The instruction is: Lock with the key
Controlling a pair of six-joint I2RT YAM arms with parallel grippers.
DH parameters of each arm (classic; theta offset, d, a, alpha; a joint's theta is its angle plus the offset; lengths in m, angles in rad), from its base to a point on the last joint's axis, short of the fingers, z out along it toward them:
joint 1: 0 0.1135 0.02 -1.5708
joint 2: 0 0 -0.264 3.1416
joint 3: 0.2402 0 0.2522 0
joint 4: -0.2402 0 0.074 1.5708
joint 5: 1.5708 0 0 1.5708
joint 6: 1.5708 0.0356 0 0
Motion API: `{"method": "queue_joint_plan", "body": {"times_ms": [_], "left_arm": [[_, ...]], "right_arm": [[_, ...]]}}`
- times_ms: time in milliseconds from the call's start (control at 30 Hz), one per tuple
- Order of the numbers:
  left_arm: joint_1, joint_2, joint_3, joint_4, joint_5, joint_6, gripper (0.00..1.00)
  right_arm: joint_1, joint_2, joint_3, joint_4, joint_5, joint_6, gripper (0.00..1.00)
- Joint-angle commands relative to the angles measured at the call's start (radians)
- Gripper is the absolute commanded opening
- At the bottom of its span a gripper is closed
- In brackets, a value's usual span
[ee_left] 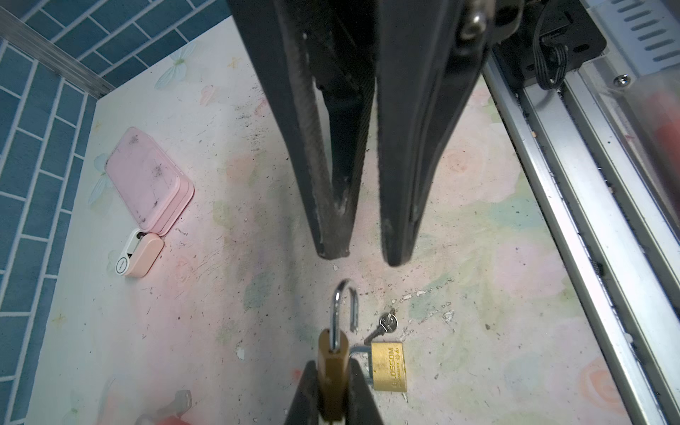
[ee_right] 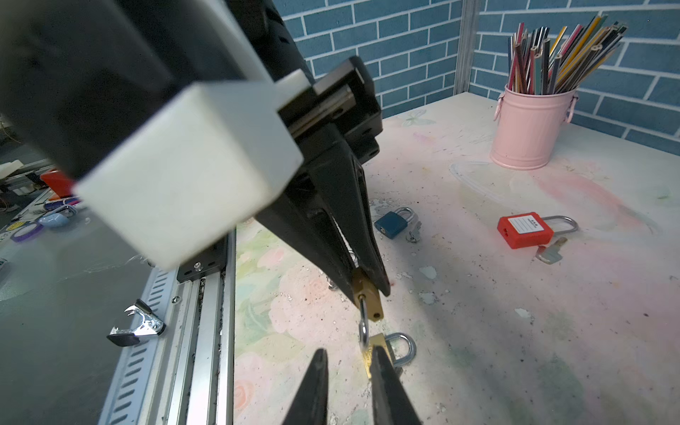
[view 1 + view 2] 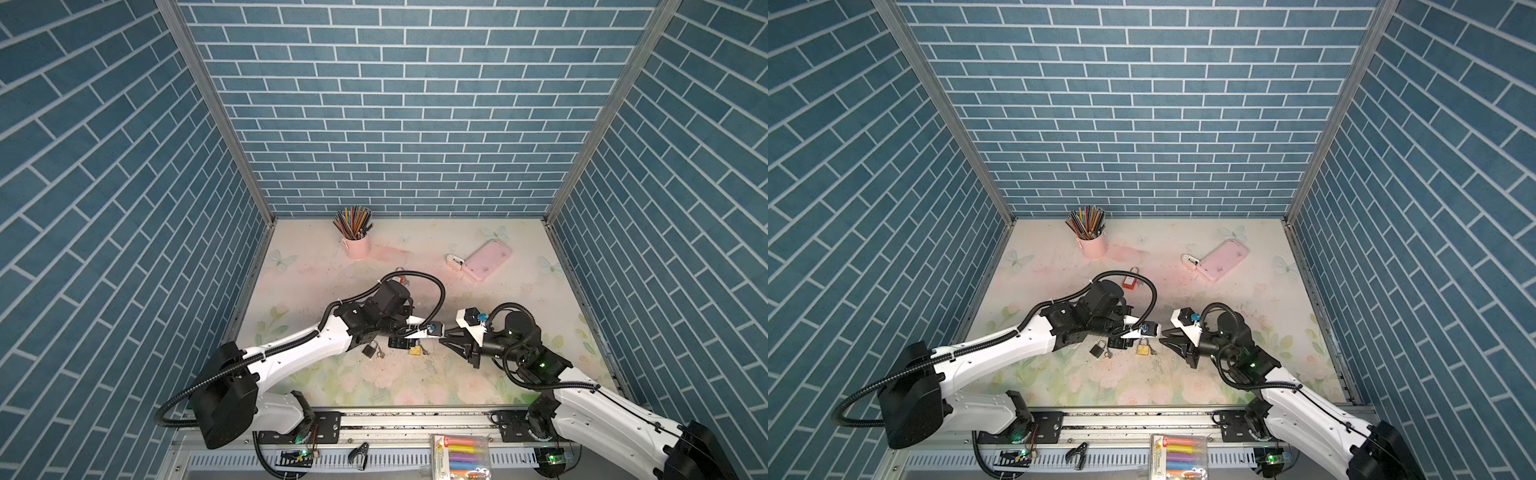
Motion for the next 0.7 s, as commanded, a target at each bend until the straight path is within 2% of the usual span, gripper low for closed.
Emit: {"method": "queue_joint_plan", "body": {"times_ms": [0,233,367,533,667], "left_arm": [[-0.006,-0.021,-0.013,0.009,0.002,0.022,0.0],[-0.015,-0.024,-0.016,0.011,-0.007,0.022,0.0],[-0.018,-0.023,-0.018,0.012,-0.01,0.021,0.0],[-0.019,-0.024,-0.021,0.017,-0.009,0.018,0.0],[-0.02,-0.025,-0.021,0.02,-0.011,0.016,0.0]], "right_arm": [[0.011,0.021,0.026,0.011,0.012,-0.063,0.21],[0.02,0.053,0.045,0.026,0.047,-0.07,0.16],[0.02,0.053,0.052,0.026,0.07,-0.073,0.16],[0.022,0.042,0.059,0.027,0.082,-0.076,0.2],[0.022,0.046,0.065,0.019,0.073,-0.076,0.18]]}}
